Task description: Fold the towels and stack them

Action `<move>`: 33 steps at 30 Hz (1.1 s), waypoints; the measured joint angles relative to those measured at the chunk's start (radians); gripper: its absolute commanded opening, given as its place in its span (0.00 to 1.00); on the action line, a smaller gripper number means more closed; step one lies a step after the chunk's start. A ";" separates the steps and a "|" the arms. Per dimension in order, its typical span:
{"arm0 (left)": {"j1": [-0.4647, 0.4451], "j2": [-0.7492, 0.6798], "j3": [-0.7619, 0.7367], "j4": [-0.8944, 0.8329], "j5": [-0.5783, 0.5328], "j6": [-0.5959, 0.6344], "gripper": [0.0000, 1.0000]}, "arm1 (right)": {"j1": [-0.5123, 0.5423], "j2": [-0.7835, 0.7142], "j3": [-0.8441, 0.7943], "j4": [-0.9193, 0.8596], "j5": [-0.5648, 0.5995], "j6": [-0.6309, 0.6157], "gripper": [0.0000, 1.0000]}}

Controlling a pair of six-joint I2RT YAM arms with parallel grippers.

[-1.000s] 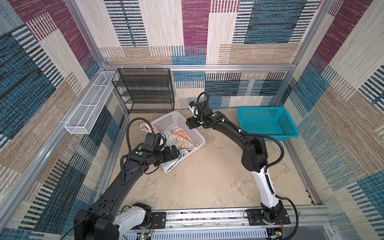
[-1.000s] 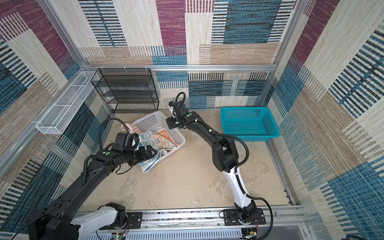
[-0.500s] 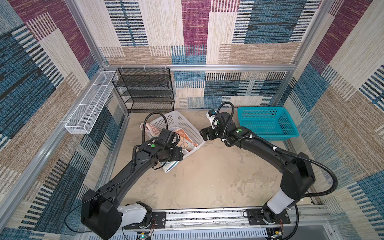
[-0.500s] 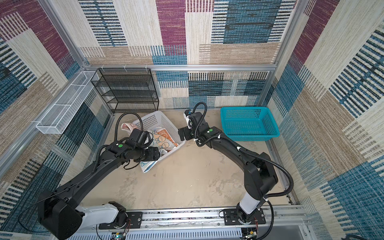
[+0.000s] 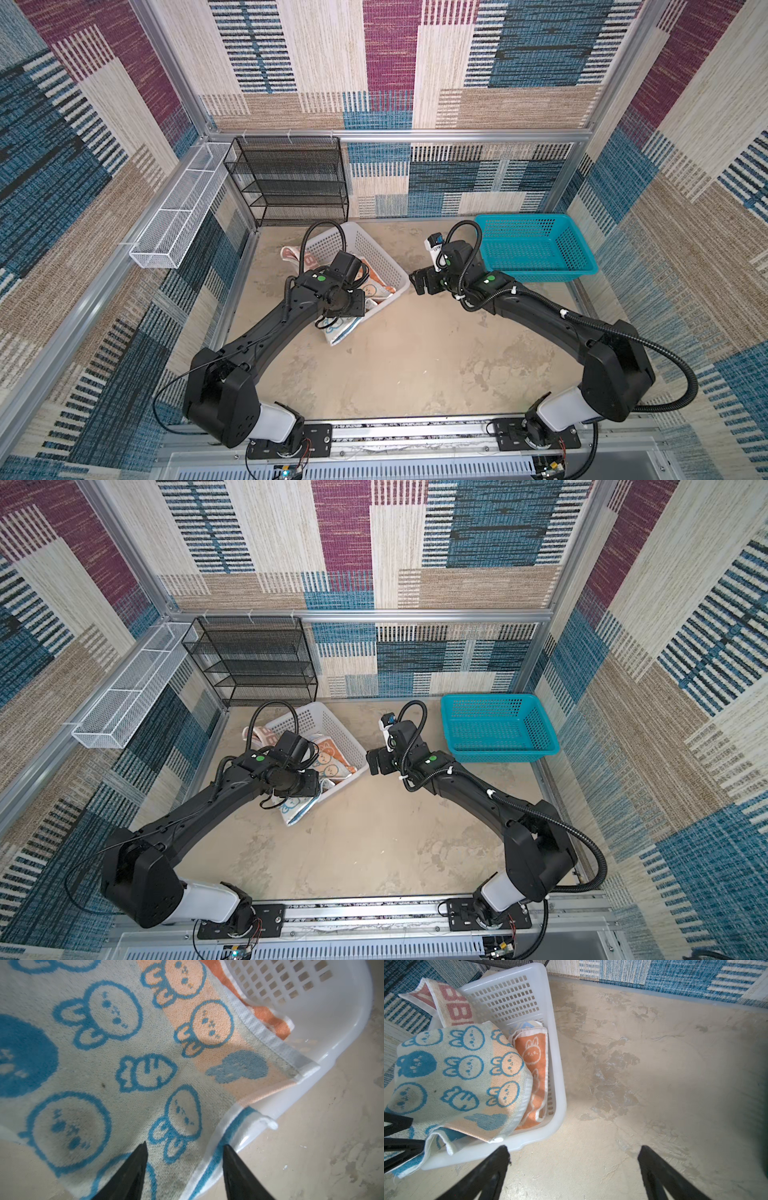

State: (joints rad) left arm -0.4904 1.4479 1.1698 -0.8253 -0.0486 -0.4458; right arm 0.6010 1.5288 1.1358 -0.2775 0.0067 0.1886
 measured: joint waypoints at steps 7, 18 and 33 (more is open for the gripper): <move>-0.013 0.040 0.000 0.006 -0.002 0.003 0.32 | -0.008 0.047 -0.011 0.029 -0.032 0.026 0.99; -0.014 0.041 0.011 -0.007 -0.048 0.020 0.00 | -0.029 0.197 0.054 0.073 -0.131 0.055 0.99; 0.107 -0.187 0.151 -0.128 -0.220 0.060 0.00 | 0.124 0.378 0.208 0.135 -0.270 0.257 0.99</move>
State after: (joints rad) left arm -0.3832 1.2613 1.3209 -0.9531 -0.2684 -0.3855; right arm 0.7246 1.9068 1.3437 -0.1425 -0.2634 0.4454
